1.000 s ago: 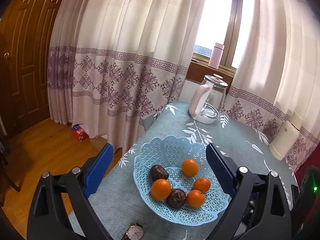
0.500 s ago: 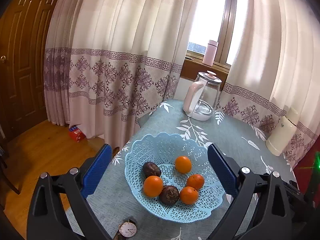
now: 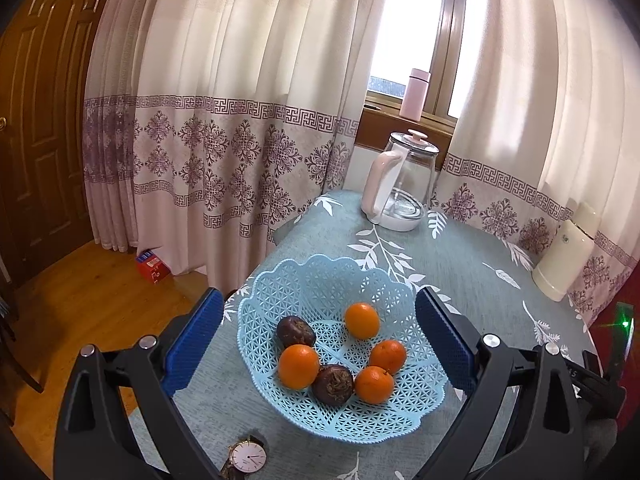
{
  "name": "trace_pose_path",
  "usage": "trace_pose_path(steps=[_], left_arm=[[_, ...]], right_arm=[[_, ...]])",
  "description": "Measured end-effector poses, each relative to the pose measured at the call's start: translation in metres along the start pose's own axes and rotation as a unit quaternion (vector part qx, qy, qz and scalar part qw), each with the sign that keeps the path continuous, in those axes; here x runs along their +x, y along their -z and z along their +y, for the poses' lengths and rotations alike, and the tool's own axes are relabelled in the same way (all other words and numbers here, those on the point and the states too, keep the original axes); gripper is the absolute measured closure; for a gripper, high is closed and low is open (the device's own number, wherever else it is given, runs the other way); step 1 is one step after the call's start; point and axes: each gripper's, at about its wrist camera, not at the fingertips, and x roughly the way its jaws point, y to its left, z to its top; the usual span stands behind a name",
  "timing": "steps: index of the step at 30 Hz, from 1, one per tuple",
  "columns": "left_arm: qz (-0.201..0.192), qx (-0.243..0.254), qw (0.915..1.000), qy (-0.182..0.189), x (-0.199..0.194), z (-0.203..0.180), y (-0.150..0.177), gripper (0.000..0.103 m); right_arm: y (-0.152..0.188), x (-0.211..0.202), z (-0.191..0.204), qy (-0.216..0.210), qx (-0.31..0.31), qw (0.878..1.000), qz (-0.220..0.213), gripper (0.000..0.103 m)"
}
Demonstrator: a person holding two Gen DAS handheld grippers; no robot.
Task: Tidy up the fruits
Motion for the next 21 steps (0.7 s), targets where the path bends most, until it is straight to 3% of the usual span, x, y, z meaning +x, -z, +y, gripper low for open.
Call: trace_pose_path(steps=[9, 18, 21], left_arm=[[0.003, 0.002, 1.0, 0.001, 0.003, -0.002, 0.002, 0.005], [0.009, 0.016, 0.9998, 0.005, 0.006, -0.011, 0.008, 0.005], [0.01, 0.028, 0.9995, 0.008, 0.006, -0.019, 0.011, 0.005]], right_arm=[[0.003, 0.027, -0.006, 0.028, -0.004, 0.999, 0.027, 0.055], [0.003, 0.038, -0.005, 0.035, -0.013, 0.998, 0.042, 0.066], [0.003, 0.035, -0.004, 0.028, -0.019, 0.999, 0.041, 0.075]])
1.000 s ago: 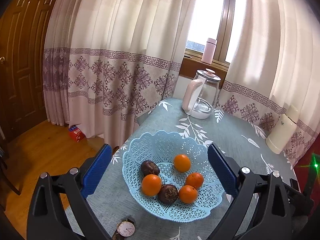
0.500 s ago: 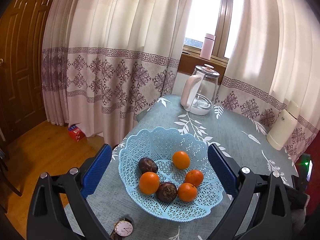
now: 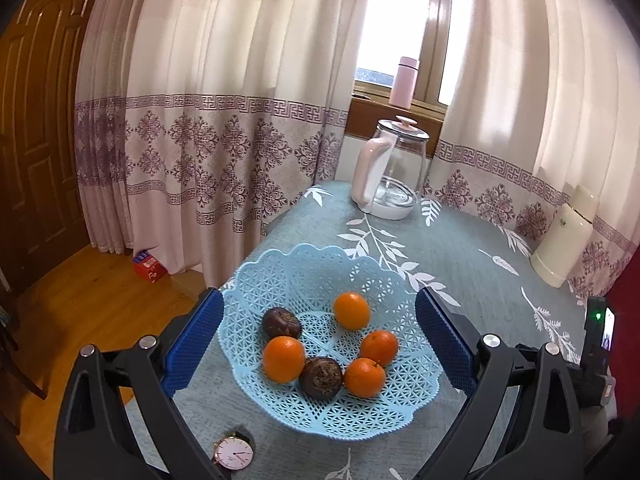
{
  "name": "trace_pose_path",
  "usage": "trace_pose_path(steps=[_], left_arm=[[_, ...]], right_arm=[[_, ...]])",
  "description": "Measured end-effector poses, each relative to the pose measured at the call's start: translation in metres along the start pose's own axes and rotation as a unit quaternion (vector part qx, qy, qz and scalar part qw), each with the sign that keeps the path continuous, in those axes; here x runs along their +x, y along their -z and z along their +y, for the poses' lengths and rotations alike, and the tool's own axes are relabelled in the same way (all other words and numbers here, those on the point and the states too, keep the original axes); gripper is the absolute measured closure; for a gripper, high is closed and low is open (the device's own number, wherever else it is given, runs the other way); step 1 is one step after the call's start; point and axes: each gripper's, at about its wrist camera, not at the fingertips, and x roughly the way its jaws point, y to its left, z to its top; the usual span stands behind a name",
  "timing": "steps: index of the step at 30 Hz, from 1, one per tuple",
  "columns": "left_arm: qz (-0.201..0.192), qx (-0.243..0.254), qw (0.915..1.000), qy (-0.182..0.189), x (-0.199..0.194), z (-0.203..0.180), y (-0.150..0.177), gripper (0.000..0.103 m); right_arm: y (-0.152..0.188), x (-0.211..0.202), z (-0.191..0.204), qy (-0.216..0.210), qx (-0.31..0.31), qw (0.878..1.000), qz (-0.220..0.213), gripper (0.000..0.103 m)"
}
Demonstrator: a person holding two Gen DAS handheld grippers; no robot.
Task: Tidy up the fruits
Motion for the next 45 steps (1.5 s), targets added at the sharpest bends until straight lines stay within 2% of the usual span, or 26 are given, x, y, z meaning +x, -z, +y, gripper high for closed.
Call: trace_pose_path(steps=[5, 19, 26, 32, 34, 37, 40, 41, 45], left_arm=[[0.007, 0.018, 0.9998, 0.003, 0.003, -0.014, 0.006, 0.005], [0.041, 0.071, 0.9958, 0.041, 0.024, -0.082, 0.025, 0.005], [0.057, 0.106, 0.9907, 0.064, 0.04, -0.127, 0.04, 0.005], [0.077, 0.143, 0.9828, 0.089, 0.061, -0.167, 0.05, 0.006], [0.096, 0.153, 0.9779, 0.105, 0.073, -0.184, 0.055, 0.01], [0.105, 0.179, 0.971, 0.119, 0.085, -0.206, 0.06, 0.019], [0.121, 0.191, 0.9651, 0.132, 0.099, -0.221, 0.065, 0.034], [0.131, 0.192, 0.9632, 0.135, 0.106, -0.225, 0.066, 0.041], [0.159, 0.184, 0.9598, 0.14, 0.129, -0.231, 0.072, 0.065]], right_arm=[[0.0, -0.014, 0.001, -0.006, -0.014, 1.0, -0.019, 0.075], [0.001, -0.061, -0.031, -0.052, 0.019, 0.996, -0.07, 0.075], [0.008, -0.065, -0.04, -0.041, 0.015, 0.995, -0.09, 0.075], [0.013, -0.059, -0.055, -0.045, 0.034, 0.995, -0.087, 0.075], [0.014, -0.058, -0.059, -0.047, 0.04, 0.994, -0.087, 0.075], [0.016, -0.053, -0.062, -0.053, 0.046, 0.994, -0.083, 0.075], [0.018, -0.051, -0.064, -0.057, 0.048, 0.994, -0.081, 0.075], [0.018, -0.051, -0.065, -0.059, 0.05, 0.994, -0.08, 0.075], [0.018, -0.047, -0.068, -0.067, 0.056, 0.993, -0.075, 0.075]])
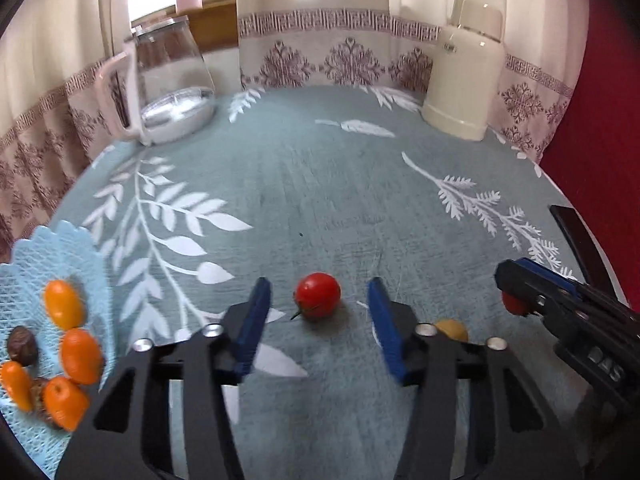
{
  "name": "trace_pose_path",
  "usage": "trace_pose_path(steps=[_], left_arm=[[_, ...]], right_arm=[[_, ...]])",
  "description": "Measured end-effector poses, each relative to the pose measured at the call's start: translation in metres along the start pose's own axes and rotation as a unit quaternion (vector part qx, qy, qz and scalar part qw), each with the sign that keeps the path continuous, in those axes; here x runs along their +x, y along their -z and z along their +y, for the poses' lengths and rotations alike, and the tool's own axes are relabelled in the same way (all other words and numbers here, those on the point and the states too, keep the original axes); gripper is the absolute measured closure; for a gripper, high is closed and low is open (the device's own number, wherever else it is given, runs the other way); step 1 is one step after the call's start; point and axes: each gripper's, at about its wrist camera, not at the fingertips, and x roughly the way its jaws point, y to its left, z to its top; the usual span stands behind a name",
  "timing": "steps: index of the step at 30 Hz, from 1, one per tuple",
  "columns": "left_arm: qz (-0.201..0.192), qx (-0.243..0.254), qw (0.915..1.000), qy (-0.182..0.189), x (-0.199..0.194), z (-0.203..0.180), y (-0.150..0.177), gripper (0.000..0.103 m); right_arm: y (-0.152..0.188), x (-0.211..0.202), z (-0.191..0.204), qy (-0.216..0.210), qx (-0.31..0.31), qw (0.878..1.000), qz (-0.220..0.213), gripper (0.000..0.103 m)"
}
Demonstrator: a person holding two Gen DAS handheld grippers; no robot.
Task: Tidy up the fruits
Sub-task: 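Grasp another red tomato with the left gripper while the right gripper holds its tomato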
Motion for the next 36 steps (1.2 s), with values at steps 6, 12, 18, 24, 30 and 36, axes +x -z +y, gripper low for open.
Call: trace_pose_path(steps=[6, 12, 18, 24, 30, 36], left_arm=[[0.012, -0.018, 0.9997, 0.01, 0.014, 0.006, 0.003, 0.074], [0.0, -0.026, 0.9996, 0.011, 0.003, 0.012, 0.004, 0.075], [-0.024, -0.038, 0.999, 0.01, -0.023, 0.016, 0.003, 0.075], [-0.05, -0.049, 0.9976, 0.003, -0.052, 0.024, 0.002, 0.075], [-0.065, -0.063, 0.9958, -0.012, -0.072, 0.037, 0.004, 0.075], [-0.075, -0.08, 0.9935, -0.031, -0.085, 0.056, 0.007, 0.075]], right_arm=[[0.001, 0.006, -0.003, -0.003, 0.009, 1.0, 0.01, 0.075], [0.002, 0.01, -0.005, 0.005, 0.014, 1.0, 0.018, 0.074], [0.005, 0.013, -0.005, 0.009, 0.012, 1.0, 0.028, 0.068], [0.009, 0.02, 0.001, 0.03, -0.006, 0.999, 0.045, 0.067], [0.012, 0.023, 0.008, 0.052, -0.033, 0.997, 0.053, 0.067], [0.013, 0.021, 0.009, 0.056, -0.041, 0.996, 0.048, 0.071]])
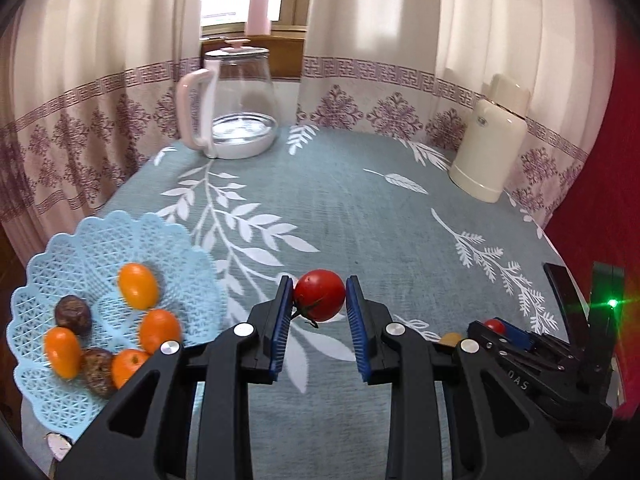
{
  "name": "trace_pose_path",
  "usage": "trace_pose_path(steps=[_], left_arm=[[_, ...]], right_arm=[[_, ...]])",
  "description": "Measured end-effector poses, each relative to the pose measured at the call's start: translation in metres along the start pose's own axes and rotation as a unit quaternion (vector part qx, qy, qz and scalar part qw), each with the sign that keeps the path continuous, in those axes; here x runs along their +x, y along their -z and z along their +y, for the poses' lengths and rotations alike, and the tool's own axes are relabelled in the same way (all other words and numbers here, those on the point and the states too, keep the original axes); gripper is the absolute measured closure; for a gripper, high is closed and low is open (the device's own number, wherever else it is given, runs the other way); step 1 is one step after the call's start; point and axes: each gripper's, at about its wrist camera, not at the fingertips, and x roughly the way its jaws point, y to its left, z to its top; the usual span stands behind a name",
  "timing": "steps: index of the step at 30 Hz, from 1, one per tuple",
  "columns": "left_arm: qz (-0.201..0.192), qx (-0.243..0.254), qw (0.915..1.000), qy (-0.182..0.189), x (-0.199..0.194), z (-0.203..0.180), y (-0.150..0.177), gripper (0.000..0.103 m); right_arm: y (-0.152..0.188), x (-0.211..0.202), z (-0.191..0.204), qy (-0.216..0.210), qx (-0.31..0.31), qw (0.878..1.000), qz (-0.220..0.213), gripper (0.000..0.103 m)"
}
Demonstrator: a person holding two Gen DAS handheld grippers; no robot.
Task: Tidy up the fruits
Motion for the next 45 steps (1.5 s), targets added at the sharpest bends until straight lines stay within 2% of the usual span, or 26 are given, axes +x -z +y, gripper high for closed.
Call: trace_pose_path(steps=[7, 14, 15, 18, 19, 31, 36, 45], left_arm=[[-0.013, -0.03, 0.9988, -0.037, -0.017, 0.039, 0.0, 0.075], [-0.025, -0.064, 0.9923, -0.103, -0.024, 0.092, -0.006, 0.074], [-0.026, -0.069, 0.9911, -0.111, -0.025, 0.099, -0.007, 0.072], [-0.032, -0.092, 0.9871, -0.127, -0.032, 0.117, -0.006, 0.047], [-0.04, -0.101, 0.9855, -0.13, -0.037, 0.123, -0.005, 0.042], [-0.066, -0.114, 0.983, -0.128, -0.068, 0.134, 0.007, 0.027], [-0.079, -0.127, 0.9802, -0.129, -0.081, 0.145, 0.008, 0.026], [-0.088, -0.141, 0.9772, -0.133, -0.09, 0.165, 0.011, 0.025]], right_arm=[[0.0, -0.008, -0.004, -0.008, 0.012, 1.0, -0.021, 0.074], [-0.001, -0.012, -0.006, -0.013, 0.02, 0.999, -0.037, 0.074], [-0.001, -0.013, -0.007, -0.014, 0.021, 0.999, -0.038, 0.074], [-0.001, -0.014, -0.008, -0.016, 0.023, 0.999, -0.043, 0.074], [-0.001, -0.015, -0.008, -0.016, 0.024, 0.999, -0.044, 0.074], [0.0, -0.029, -0.001, -0.034, 0.018, 0.997, -0.066, 0.074], [0.0, -0.051, 0.028, -0.073, -0.004, 0.994, -0.08, 0.074], [0.004, -0.061, 0.124, -0.169, -0.072, 0.981, -0.058, 0.074]])
